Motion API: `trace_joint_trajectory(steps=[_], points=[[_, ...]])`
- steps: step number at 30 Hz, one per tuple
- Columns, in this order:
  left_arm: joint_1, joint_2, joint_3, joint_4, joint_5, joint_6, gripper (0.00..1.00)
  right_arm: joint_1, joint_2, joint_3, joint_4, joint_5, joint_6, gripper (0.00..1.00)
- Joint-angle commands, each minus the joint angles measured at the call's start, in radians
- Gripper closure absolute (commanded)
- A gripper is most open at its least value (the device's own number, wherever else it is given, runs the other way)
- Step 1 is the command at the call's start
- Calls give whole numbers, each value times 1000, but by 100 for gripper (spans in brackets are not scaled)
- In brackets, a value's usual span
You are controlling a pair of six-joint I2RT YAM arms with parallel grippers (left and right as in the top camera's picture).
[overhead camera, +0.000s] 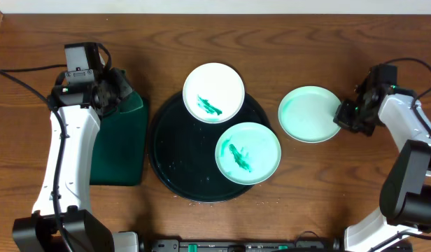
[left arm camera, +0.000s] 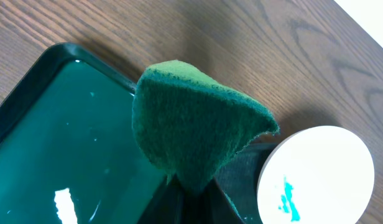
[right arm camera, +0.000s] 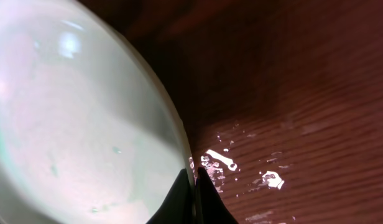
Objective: Clean dirty plates on tray and stack at the side
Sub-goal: 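Carry the light green plate with the right gripper to the table's right side, then release the plate and move the right gripper to the white plate rim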
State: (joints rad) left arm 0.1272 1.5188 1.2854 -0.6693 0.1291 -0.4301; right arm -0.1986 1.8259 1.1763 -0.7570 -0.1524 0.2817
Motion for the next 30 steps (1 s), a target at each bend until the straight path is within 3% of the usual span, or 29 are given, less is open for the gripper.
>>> trace_joint_trajectory(steps=[1,5,8,11,14,19,23,30], points=[[-1,-3,-4,5,2,-12,93,-5,-7,-55,77,-10,13,94],[-1,-3,-5,5,2,-13,93,0,-8,-42,74,-10,11,72],[-1,-3,-4,5,2,-13,93,7,-8,25,-10,-18,-17,65],[-5,-3,-4,5,2,-12,93,37,-8,184,-150,-31,-85,61],[-25,-3,-5,15,2,-13,93,121,-8,380,-227,-93,-169,47],[-66,-2,-5,20,-15,-12,93,274,13,493,-167,-92,-262,47],[-75,-2,-5,20,-16,-12,93,406,131,629,-188,-120,-325,47],[-74,-2,-5,9,-16,-13,93,528,482,1087,-383,-152,-386,44]])
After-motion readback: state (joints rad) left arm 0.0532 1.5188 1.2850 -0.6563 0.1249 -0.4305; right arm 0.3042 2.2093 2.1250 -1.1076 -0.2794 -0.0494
